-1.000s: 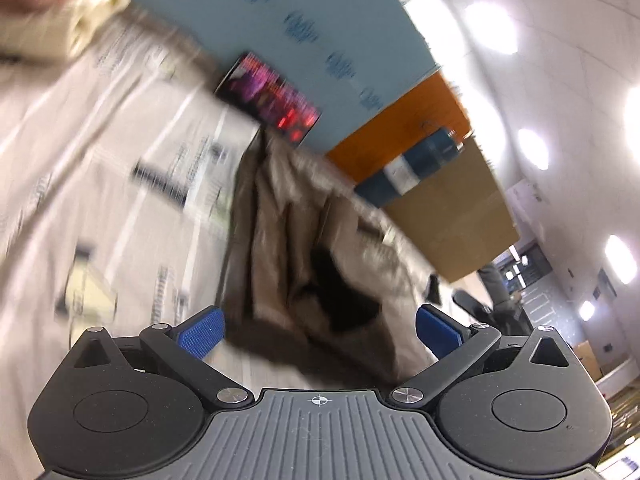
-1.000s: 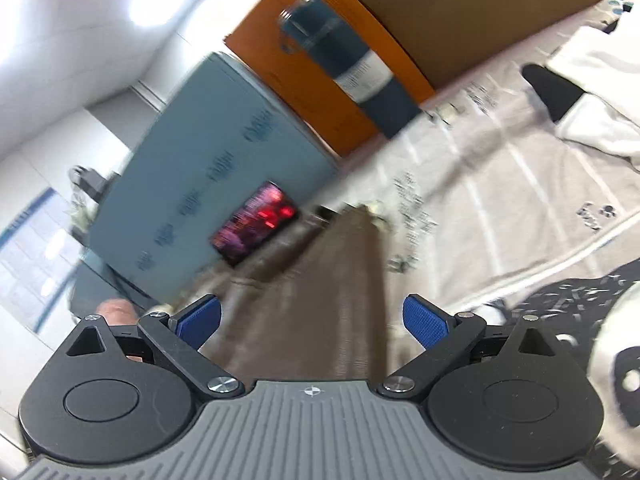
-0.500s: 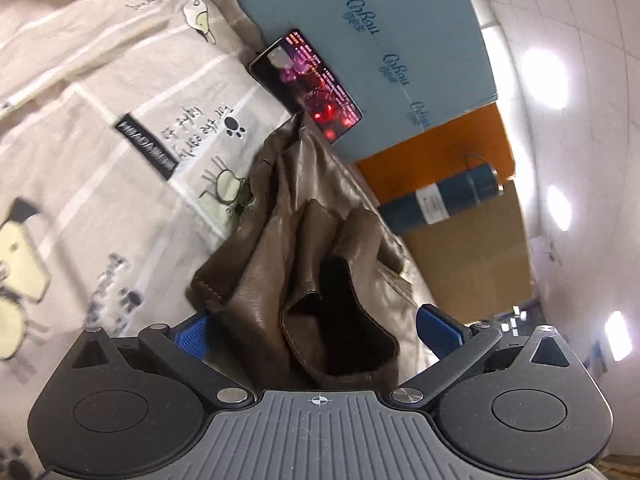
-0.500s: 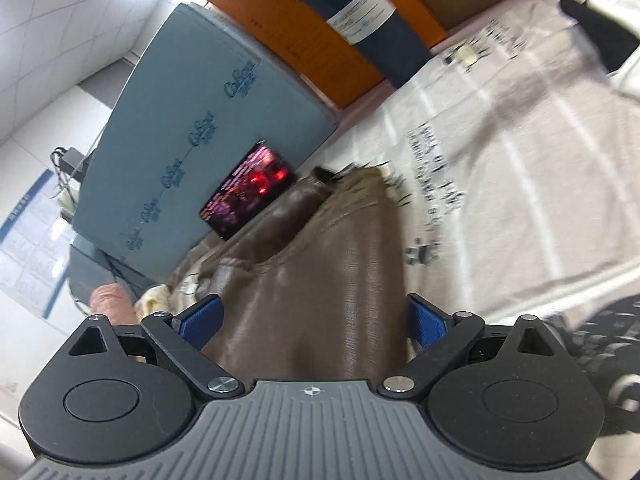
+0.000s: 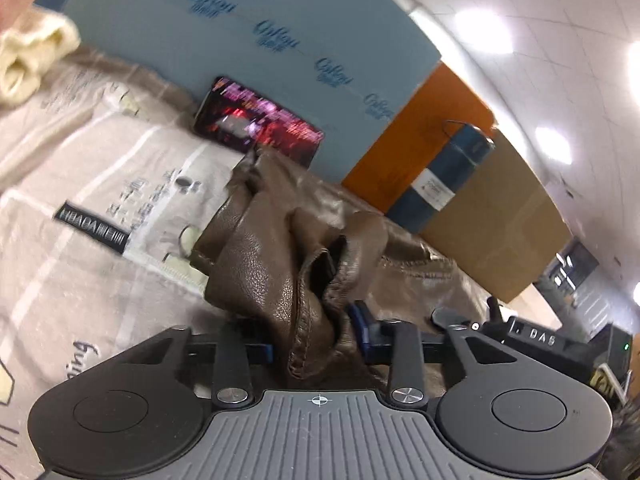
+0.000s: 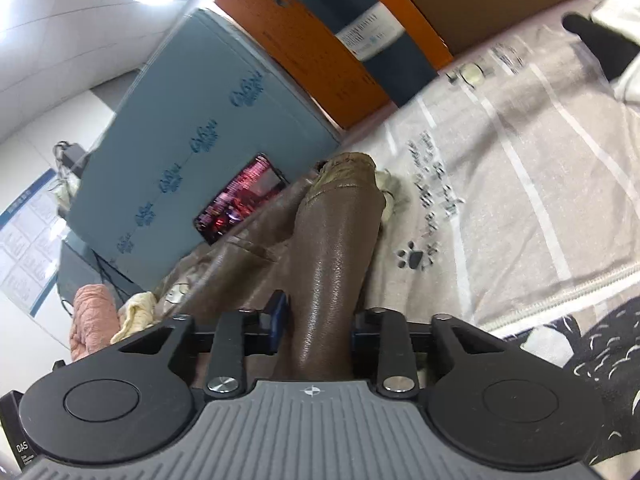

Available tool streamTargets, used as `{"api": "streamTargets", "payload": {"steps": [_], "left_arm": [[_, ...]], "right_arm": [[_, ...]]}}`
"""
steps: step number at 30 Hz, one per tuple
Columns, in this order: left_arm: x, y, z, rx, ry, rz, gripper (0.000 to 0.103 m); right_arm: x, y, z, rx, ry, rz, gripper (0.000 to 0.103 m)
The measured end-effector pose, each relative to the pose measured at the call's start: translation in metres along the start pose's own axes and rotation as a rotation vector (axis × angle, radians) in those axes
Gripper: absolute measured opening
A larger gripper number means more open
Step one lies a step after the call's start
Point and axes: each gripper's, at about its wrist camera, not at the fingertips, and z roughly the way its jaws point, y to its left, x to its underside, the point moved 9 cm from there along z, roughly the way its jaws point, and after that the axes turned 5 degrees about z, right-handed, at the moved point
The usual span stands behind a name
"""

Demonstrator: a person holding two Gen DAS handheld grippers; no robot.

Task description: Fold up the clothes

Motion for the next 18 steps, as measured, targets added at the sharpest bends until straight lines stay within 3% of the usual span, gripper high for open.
{"api": "streamTargets", "payload": {"steps": [8,12,18], "left_arm": [[-0.008,-0.019,-0.027,0.029,-0.123,0.104,0.022],[-0.02,-0.021,-0.067,0.053,-0.254,0.117,0.021],[-0.022,-0.01,-0.133,0.049,-0.367,0.116,0.021]], "right_arm": [[0.002,0.034,-0.02,-0.17,-0.015,-0.007,0.015],[0.01,0.069,-0.037,-0.255,-0.035,-0.014,0.015],[0.03,0.13,-0.053,-0.371,-0.039,-0.056,0.015]]}}
